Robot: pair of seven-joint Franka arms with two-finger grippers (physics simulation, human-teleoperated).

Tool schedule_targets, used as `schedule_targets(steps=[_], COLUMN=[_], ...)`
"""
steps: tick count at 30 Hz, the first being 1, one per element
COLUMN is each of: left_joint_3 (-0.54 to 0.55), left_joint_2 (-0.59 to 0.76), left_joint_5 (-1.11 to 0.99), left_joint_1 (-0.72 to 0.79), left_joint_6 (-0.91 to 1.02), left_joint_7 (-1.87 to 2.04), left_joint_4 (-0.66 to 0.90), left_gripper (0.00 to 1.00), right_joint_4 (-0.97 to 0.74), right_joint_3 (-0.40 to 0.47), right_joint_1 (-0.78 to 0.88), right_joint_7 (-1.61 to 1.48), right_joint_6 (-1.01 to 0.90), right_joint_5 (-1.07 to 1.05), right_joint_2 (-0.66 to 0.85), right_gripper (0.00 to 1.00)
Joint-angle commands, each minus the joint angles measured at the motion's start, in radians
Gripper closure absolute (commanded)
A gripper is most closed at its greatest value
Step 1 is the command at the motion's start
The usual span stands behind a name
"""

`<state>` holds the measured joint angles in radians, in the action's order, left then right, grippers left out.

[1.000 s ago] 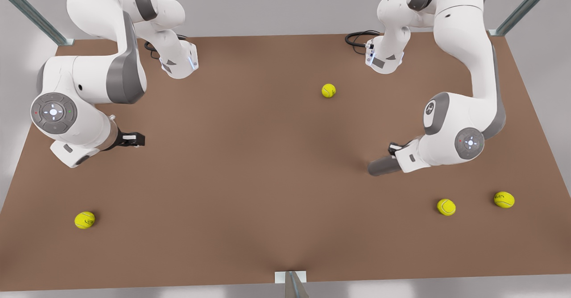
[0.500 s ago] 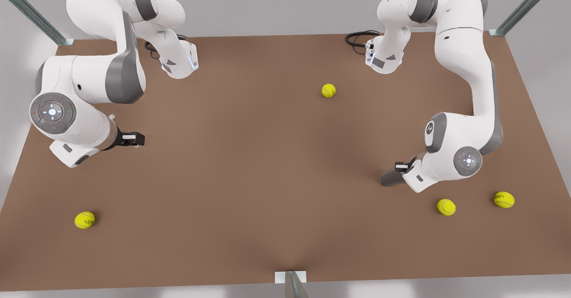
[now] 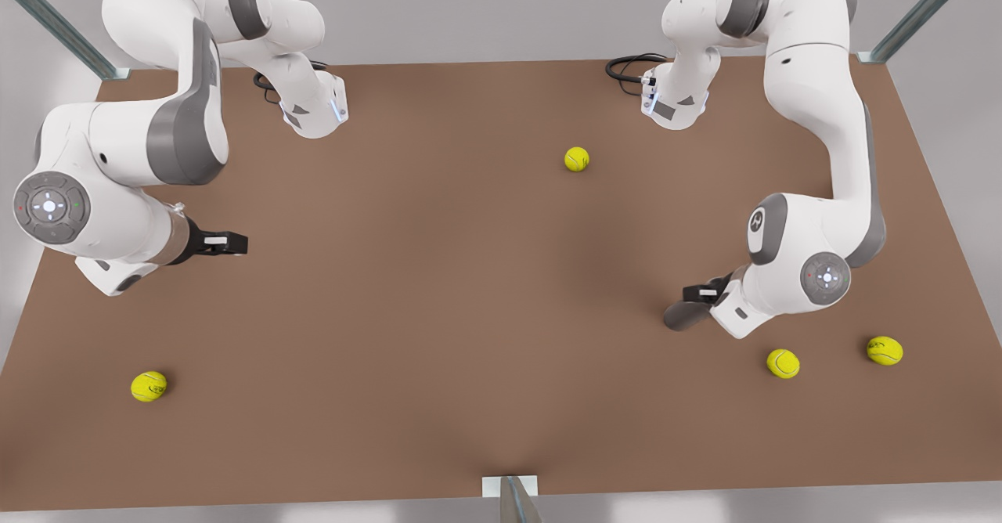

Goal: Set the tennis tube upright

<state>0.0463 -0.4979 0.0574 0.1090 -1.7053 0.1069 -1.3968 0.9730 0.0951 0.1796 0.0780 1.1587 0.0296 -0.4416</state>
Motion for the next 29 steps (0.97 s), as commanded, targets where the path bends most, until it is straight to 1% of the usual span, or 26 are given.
schedule_targets(steps=[1,6,10,12,13,15,16,19,22,29], left_joint_3=[0.001,0.001,0.003,0.003,0.004,0.004,0.003,0.001,0.001,0.001], left_joint_2=[0.005,0.021,0.078,0.084,0.087,0.119,0.163,0.231,0.289,0.303], left_joint_5=[-0.008,-0.008,-0.014,-0.014,-0.014,-0.022,-0.048,-0.056,-0.102,-0.102], left_joint_1=[0.0,0.006,0.005,0.001,0.0,0.0,0.003,0.006,0.005,0.003], left_joint_6=[0.019,0.042,0.047,0.047,0.047,0.091,0.133,0.202,0.204,0.205], left_joint_7=[0.083,0.085,0.088,0.086,0.085,0.085,0.085,0.085,0.085,0.083], left_joint_4=[0.002,0.002,0.002,0.007,0.031,0.038,0.036,0.033,-0.007,-0.011], left_gripper=[0.0,0.0,0.0,0.0,0.0,0.0,0.0,0.0,0.0,0.0], right_joint_4=[0.0,0.0,0.0,0.0,0.0,0.0,0.0,0.0,0.0,0.0], right_joint_3=[0.0,0.0,0.0,-0.003,-0.006,-0.005,-0.005,-0.006,-0.005,-0.006], right_joint_1=[0.0,0.001,0.001,-0.012,-0.011,-0.014,-0.011,-0.011,-0.011,-0.009], right_joint_7=[0.006,0.006,0.006,0.006,0.006,0.003,0.005,-0.001,-0.001,-0.001], right_joint_6=[0.003,0.006,0.024,0.027,0.029,0.029,0.027,0.027,0.027,0.027], right_joint_5=[-0.007,-0.007,-0.007,-0.019,-0.028,-0.039,-0.039,-0.042,-0.042,-0.042], right_joint_2=[0.001,0.001,0.001,0.001,0.001,0.001,0.001,0.001,0.001,0.001], right_gripper=[0.0,0.0,0.0,0.0,0.0,0.0,0.0,0.0,0.0,0.0])
